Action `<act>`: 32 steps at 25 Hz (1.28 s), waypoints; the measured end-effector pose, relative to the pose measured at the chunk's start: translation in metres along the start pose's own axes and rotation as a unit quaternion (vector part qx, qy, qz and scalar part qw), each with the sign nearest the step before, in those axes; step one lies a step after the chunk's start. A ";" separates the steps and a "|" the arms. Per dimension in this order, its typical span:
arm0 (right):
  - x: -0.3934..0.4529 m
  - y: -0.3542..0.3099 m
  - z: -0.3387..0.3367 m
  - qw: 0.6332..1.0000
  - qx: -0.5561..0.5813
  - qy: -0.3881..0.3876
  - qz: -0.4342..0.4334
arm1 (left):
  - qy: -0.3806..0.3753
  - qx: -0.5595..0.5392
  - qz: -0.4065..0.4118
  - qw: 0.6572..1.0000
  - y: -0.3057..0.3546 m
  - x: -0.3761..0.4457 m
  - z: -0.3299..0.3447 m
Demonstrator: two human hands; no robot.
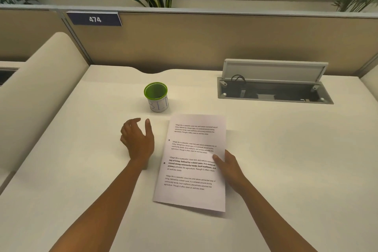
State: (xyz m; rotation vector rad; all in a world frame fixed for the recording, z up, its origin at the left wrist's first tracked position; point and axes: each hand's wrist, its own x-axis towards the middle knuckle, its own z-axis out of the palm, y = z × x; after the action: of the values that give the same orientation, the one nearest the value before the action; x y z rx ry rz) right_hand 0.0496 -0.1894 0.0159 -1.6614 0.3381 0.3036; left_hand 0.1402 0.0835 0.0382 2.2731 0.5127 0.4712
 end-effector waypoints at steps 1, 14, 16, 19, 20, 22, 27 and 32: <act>-0.004 0.000 -0.010 1.000 0.012 0.000 -0.002 | -0.012 -0.026 0.003 1.000 0.011 -0.005 0.002; -0.038 -0.039 -0.074 0.990 0.023 0.080 -0.116 | -0.459 -0.333 -0.167 0.807 0.091 -0.089 0.007; -0.040 -0.047 -0.073 0.981 0.016 0.125 -0.147 | -0.419 -0.335 -0.123 0.835 0.100 -0.094 0.007; -0.043 -0.056 -0.071 0.966 0.038 0.170 -0.191 | -0.358 -0.355 -0.071 0.861 0.116 -0.095 0.004; -0.043 -0.058 -0.071 0.963 0.049 0.176 -0.200 | -0.343 -0.359 -0.054 0.866 0.120 -0.096 0.002; -0.045 -0.057 -0.071 0.958 0.063 0.185 -0.211 | -0.327 -0.362 -0.025 0.872 0.122 -0.098 0.001; -0.047 -0.024 -0.070 0.965 0.052 0.169 -0.192 | -0.321 -0.368 -0.034 0.872 0.102 -0.118 0.011; -0.043 -0.013 -0.074 0.969 0.038 0.158 -0.187 | -0.317 -0.367 -0.047 0.873 0.099 -0.121 0.017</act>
State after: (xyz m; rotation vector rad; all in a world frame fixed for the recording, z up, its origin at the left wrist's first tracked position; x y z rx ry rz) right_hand 0.0150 -0.2592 0.0528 -1.6585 0.2610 -0.2564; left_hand 0.0669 -0.0501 0.0786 1.5154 0.0664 -0.1431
